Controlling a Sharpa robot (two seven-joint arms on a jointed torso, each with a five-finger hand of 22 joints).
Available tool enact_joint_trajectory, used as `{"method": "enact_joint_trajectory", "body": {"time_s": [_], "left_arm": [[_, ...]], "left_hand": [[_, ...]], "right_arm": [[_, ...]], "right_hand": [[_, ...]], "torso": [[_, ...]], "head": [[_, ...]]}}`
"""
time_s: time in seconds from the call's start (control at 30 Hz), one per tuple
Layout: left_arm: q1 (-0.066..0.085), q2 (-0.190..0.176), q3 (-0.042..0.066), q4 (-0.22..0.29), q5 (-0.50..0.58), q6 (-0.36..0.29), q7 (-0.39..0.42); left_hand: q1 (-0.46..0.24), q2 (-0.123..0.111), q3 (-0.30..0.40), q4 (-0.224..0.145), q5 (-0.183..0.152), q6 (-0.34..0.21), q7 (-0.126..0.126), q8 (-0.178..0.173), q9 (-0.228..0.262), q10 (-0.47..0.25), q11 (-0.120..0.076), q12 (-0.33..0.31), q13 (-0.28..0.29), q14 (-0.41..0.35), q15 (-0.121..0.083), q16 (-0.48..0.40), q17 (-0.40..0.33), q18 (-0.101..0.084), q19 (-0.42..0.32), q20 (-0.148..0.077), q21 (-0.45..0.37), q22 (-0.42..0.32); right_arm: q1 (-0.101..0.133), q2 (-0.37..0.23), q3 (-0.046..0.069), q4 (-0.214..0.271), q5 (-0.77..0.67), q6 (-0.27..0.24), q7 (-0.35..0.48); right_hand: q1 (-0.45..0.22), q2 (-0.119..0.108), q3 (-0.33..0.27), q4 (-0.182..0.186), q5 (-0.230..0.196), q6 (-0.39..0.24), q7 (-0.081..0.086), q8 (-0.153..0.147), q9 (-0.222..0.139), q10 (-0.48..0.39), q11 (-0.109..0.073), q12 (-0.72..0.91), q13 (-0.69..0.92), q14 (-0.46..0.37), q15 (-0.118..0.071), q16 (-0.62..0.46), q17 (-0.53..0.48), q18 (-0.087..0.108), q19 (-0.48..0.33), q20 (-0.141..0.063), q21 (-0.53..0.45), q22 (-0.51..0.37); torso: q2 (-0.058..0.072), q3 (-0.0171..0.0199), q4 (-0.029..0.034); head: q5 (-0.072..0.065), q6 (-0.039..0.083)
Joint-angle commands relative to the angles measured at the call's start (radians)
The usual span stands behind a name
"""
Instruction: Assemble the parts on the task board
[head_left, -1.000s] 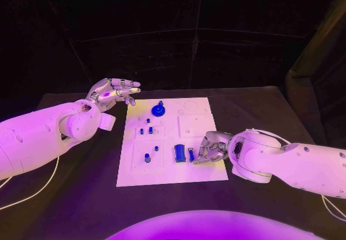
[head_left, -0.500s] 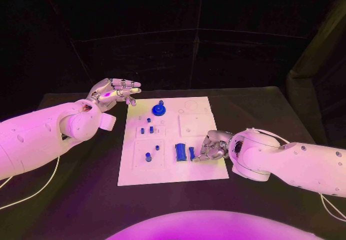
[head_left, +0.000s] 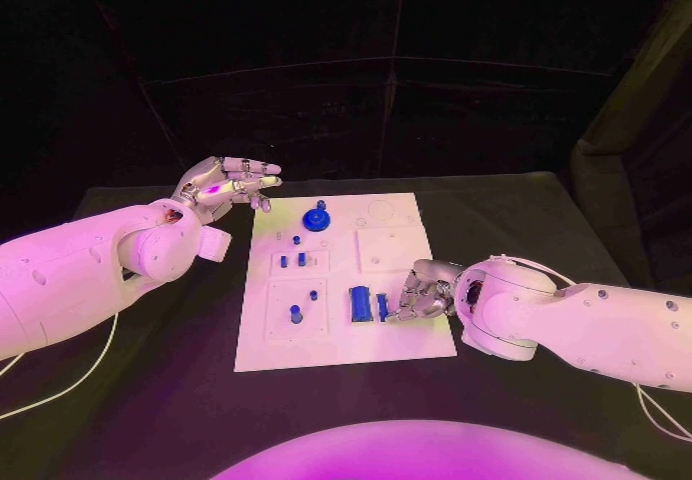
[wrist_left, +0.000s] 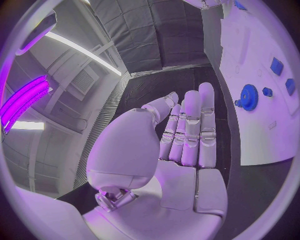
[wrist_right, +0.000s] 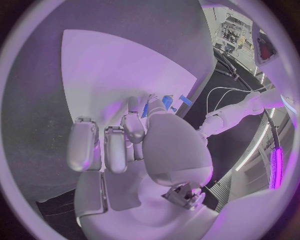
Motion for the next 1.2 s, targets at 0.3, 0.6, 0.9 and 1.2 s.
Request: {"method": "enact_joint_trajectory", "body": {"time_s": [0.3,0.6,0.9,1.2], "left_arm": [[0.001,-0.002,0.0,0.002,0.003,0.012,0.006],[-0.002,0.009,-0.006,-0.01,0.044,-0.004,0.037],[-0.018,0.057,-0.029,-0.079,0.146,-0.038,0.086],[-0.047,0.149,-0.031,-0.183,0.21,-0.11,0.114]], "left_hand": [[0.007,0.001,0.001,-0.005,0.004,-0.004,0.0,0.004,-0.001,-0.007,-0.002,0.007,-0.002,-0.01,0.002,0.004,-0.002,0.013,-0.007,-0.001,0.002,0.001],[-0.055,-0.012,-0.059,0.034,0.0,-0.014,-0.014,0.02,-0.001,-0.015,-0.007,0.02,-0.005,-0.081,0.01,-0.074,-0.05,0.014,-0.069,0.012,-0.069,-0.043],[-0.065,-0.01,-0.074,0.073,-0.004,-0.011,-0.026,-0.015,-0.005,0.039,0.017,-0.105,-0.013,-0.252,0.091,-0.542,-0.259,0.003,-0.318,0.095,-0.387,-0.274],[-0.047,0.005,-0.15,0.089,-0.002,-0.011,-0.04,-0.098,-0.005,0.01,0.062,-0.265,-0.012,-0.232,0.133,-0.775,-0.358,0.017,-0.382,0.155,-0.526,-0.431]], "right_arm": [[0.002,-0.033,0.0,0.013,0.101,-0.103,0.115],[0.056,-0.029,0.002,-0.124,0.584,-0.211,0.637],[0.091,0.121,0.003,-0.436,0.981,-0.136,0.967],[0.095,0.27,0.005,-0.694,1.074,-0.063,1.059]], "right_hand": [[0.008,-0.002,-0.027,-0.001,0.001,-0.04,0.011,-0.02,-0.001,-0.019,0.01,-0.026,-0.014,0.068,0.011,-0.016,0.081,-0.004,-0.011,0.005,-0.015,-0.016],[0.179,0.071,0.002,-0.07,0.043,-0.165,0.072,-0.101,-0.037,-0.309,0.061,-0.627,-0.434,-0.126,0.054,-0.512,-0.475,0.103,-0.316,0.04,-0.438,-0.629],[0.279,0.094,0.026,-0.116,-0.024,-0.213,0.143,-0.207,-0.137,-0.42,0.173,-0.999,-0.883,-0.477,0.209,-1.231,-0.965,0.092,-0.555,0.177,-0.979,-0.97],[0.216,0.121,0.034,-0.221,0.007,-0.194,0.14,-0.223,-0.242,-0.39,0.185,-1.023,-1.111,-0.404,0.226,-1.396,-1.174,0.108,-0.474,0.218,-1.186,-1.119]], "torso": [[-0.003,-0.0001,-0.001],[-0.033,-0.0069,-0.0067],[-0.085,-0.0098,-0.021],[-0.113,-0.0027,-0.0131]], "head": [[0.0,0.01],[0.0,0.036],[0.017,0.074],[0.026,0.136]]}}
